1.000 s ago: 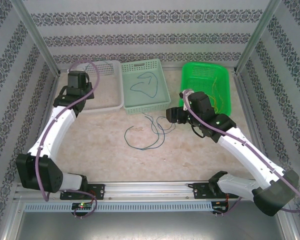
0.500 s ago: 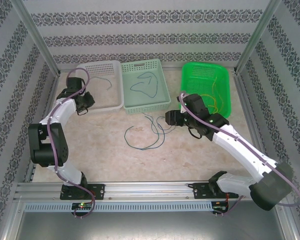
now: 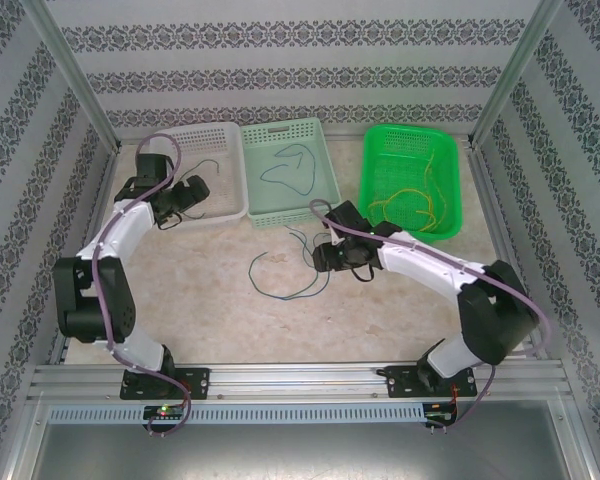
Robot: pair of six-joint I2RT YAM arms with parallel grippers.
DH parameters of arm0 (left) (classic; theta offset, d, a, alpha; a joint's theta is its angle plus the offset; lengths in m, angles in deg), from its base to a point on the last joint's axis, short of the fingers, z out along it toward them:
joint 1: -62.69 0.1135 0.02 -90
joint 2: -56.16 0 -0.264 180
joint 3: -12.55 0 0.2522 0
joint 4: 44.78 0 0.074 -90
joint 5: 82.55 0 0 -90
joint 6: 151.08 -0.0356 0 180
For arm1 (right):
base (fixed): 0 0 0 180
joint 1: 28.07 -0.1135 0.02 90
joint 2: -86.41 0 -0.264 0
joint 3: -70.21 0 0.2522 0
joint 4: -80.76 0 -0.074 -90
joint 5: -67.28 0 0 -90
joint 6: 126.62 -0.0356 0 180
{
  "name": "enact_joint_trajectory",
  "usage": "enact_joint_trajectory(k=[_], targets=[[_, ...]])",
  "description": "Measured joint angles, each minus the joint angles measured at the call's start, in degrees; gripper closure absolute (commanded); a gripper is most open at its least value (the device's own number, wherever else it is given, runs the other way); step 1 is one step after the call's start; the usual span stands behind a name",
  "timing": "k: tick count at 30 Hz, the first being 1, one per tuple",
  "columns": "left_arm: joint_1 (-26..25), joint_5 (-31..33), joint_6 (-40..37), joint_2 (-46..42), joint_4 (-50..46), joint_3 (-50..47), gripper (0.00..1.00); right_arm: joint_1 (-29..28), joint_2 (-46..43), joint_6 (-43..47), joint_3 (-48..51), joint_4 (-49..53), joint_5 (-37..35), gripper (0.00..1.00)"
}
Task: Untangle the cables
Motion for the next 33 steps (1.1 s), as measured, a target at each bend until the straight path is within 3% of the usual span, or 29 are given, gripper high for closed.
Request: enact_joint_trajectory(k=[12,22,28,33], targets=[[-3.0,0.1,-1.7,-14.5,2.4,-10.7,0.0,-2.4,10.1,3.3,-4.7,-1.1,-0.5,0.57],[-3.0,0.1,-2.6,-16.3,2.6,-13.0,0.0,-2.5,15.1,4.1,-7.6,-1.5,-2.6,0.74],[-3.0,0.2,-2.7,-16.4,2.7,-13.1,0.0,-2.8,15.5,4.8,-7.8,-1.9,-3.3,1.0],[-3.0,0.4,-2.9,-16.4,2.7,-13.1,0.0,-2.8,11.5,6.1,-6.4,-1.8,-3.1,1.0]])
